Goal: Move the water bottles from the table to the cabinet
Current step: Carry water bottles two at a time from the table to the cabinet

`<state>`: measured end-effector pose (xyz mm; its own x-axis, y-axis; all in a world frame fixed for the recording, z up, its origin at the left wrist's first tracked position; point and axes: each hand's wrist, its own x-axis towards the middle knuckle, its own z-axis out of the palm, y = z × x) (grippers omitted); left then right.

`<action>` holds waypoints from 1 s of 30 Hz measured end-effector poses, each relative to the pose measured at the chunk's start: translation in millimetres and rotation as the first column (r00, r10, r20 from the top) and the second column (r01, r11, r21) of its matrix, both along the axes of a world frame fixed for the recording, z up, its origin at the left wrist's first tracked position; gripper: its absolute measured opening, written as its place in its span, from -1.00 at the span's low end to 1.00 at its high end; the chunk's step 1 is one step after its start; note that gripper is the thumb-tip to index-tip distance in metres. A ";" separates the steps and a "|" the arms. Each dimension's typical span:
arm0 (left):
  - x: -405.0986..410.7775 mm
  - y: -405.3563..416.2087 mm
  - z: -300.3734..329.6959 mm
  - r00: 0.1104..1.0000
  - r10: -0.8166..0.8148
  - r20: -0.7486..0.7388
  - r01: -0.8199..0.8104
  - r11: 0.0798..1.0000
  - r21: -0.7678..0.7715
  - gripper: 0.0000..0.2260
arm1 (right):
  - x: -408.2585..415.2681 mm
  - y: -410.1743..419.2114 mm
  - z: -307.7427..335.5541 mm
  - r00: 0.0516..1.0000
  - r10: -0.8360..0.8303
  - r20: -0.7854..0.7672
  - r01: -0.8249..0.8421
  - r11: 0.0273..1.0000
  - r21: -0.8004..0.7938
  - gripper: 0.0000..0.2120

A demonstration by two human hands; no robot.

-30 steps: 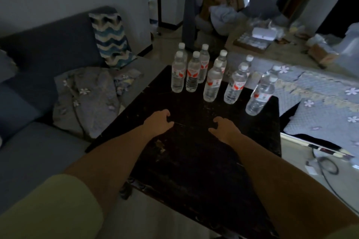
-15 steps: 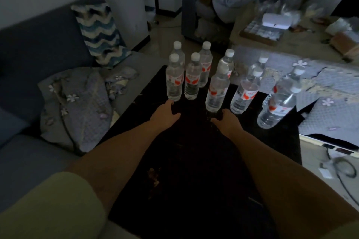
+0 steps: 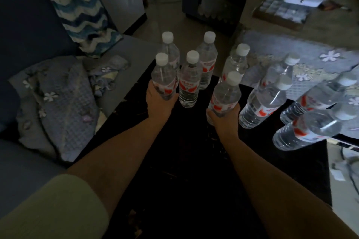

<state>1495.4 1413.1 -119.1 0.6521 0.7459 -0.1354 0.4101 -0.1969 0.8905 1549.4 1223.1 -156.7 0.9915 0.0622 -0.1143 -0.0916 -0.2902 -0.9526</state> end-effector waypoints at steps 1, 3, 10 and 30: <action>5.7 2.5 -5.2 1.000 0.003 0.024 -0.003 1.000 -0.012 -0.10 | 2.2 3.8 -3.2 0.999 -0.044 0.008 0.044 0.999 0.024 -0.14; 14.1 5.9 -14.6 0.996 0.035 0.080 -0.032 0.998 -0.047 -0.13 | 5.0 11.3 -7.3 0.994 -0.107 0.022 0.106 0.993 0.052 -0.20; 23.4 19.2 -29.3 0.992 0.048 0.120 -0.041 0.997 -0.060 -0.28 | 19.5 14.1 -11.5 0.995 -0.073 0.072 0.075 0.997 -0.033 -0.31; -83.1 -62.5 -17.4 0.937 -0.345 0.053 0.348 0.914 -0.206 -0.32 | -87.1 -74.1 7.1 0.990 -0.071 -0.122 0.057 0.992 -0.115 -0.41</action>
<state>1412.3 1350.6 -136.5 0.8678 0.4283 -0.2518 0.3363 -0.1332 0.9323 1462.3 1149.0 -149.6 0.9703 -0.0214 -0.2410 -0.2306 -0.3833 -0.8944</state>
